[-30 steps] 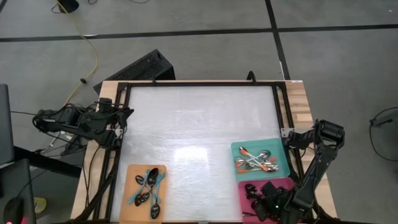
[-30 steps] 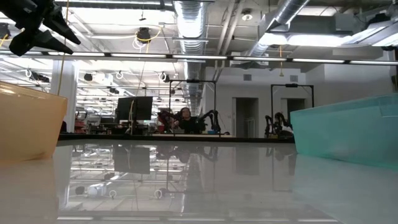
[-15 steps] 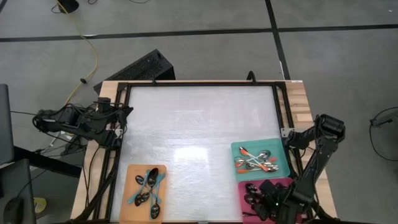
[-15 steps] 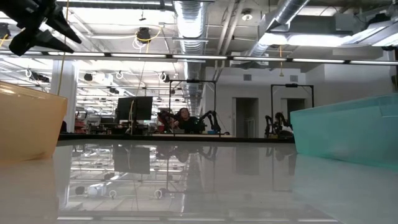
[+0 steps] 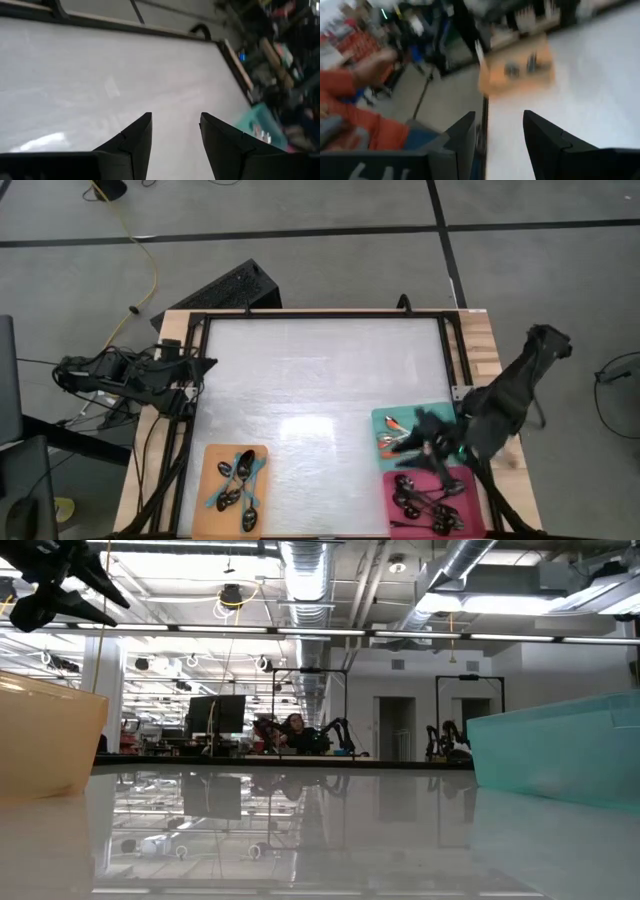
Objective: Sort silverware by color (type)
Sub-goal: Return to Home Position
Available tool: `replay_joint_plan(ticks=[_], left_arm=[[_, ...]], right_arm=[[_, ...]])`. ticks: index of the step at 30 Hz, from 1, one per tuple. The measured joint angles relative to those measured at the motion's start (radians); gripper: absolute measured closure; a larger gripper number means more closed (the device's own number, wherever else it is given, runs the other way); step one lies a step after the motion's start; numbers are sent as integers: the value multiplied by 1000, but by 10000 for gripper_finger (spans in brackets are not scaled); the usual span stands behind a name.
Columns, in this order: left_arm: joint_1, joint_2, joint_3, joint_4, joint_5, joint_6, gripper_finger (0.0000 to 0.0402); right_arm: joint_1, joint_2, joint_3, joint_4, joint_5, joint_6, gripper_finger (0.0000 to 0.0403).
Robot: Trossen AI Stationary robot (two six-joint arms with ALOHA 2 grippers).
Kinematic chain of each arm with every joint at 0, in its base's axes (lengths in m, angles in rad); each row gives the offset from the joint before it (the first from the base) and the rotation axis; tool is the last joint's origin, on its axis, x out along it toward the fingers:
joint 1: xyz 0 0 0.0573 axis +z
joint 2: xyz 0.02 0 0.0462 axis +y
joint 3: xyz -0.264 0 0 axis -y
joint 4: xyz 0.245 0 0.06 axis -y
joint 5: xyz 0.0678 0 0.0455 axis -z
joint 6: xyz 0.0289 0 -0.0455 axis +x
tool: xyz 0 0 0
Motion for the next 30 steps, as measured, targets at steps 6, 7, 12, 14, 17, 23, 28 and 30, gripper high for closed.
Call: replay_joint_plan(ticks=[6,7,12,14,17,23,28,30], left_arm=[[0,0,0,2,37,-66,251],[0,0,0,2,17,-64,251],[0,0,0,93,-58,215,251],[0,-1,0,161,-73,296,251],[0,-2,0,234,-119,418,251],[-4,-38,-37,242,-216,439,251],[-25,-154,-123,292,-198,435,251],[-36,-213,-163,313,-180,441,251]], right_arm=[[-97,-153,-1,47,30,-395,232],[-124,-180,-1,61,37,-434,232],[-282,-290,0,67,-48,-582,232],[-347,-317,0,66,-128,-610,232],[-450,-343,-11,84,-252,-640,232],[-676,-409,-167,162,-434,-606,232],[-861,-464,-349,350,-692,-490,232],[-922,-488,-413,427,-785,-435,232]])
